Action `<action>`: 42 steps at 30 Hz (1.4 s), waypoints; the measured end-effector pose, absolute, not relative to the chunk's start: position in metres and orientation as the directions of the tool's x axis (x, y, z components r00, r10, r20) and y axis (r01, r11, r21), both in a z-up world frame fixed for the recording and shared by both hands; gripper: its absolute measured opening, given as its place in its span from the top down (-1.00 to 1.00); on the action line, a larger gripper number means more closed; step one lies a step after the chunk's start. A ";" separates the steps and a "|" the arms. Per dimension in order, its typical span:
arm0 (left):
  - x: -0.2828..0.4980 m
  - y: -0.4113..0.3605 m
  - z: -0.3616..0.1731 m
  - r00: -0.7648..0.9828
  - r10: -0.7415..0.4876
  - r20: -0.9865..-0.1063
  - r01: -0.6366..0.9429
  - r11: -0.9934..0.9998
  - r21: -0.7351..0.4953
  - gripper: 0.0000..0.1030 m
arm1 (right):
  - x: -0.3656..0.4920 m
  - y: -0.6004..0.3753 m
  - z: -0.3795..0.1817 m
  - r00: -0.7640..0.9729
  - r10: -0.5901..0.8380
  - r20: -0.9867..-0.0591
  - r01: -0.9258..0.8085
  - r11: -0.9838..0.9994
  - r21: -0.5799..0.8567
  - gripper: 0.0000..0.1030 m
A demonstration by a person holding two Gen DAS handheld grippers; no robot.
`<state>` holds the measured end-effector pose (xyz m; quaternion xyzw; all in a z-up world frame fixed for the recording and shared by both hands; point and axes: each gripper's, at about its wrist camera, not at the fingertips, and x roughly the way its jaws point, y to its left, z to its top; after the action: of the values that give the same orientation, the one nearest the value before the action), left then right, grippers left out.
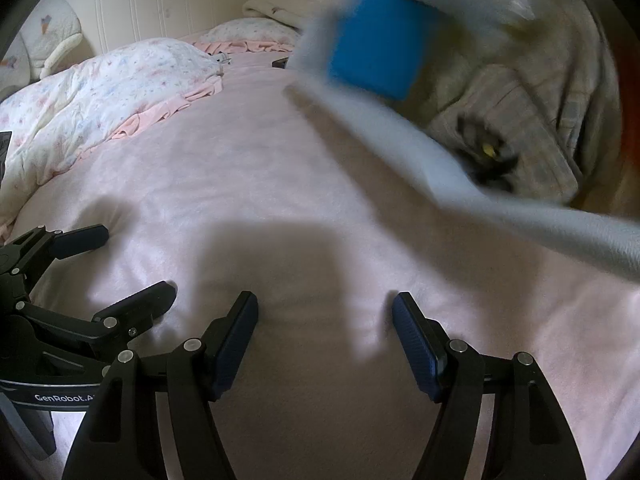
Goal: Organize objects
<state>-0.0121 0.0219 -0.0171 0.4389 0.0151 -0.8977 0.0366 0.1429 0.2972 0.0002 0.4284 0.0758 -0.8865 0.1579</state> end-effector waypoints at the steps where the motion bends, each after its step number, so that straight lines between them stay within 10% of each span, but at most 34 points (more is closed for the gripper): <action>1: -0.012 0.022 -0.017 -0.612 -0.052 -0.789 0.079 -0.997 0.005 -0.93 | 0.142 0.297 0.000 -0.583 -0.215 -0.783 0.345 -0.939 0.001 -0.36; 42: -0.021 0.027 -0.021 -0.606 -0.059 -0.793 0.091 -0.996 0.004 -1.00 | 0.118 0.304 0.000 -0.583 -0.213 -0.784 0.337 -0.941 0.005 -0.40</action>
<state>-0.0208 0.0268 -0.0214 0.4416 0.0186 -0.8960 0.0419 0.1182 0.3038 -0.0005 0.4298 0.0722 -0.8866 0.1551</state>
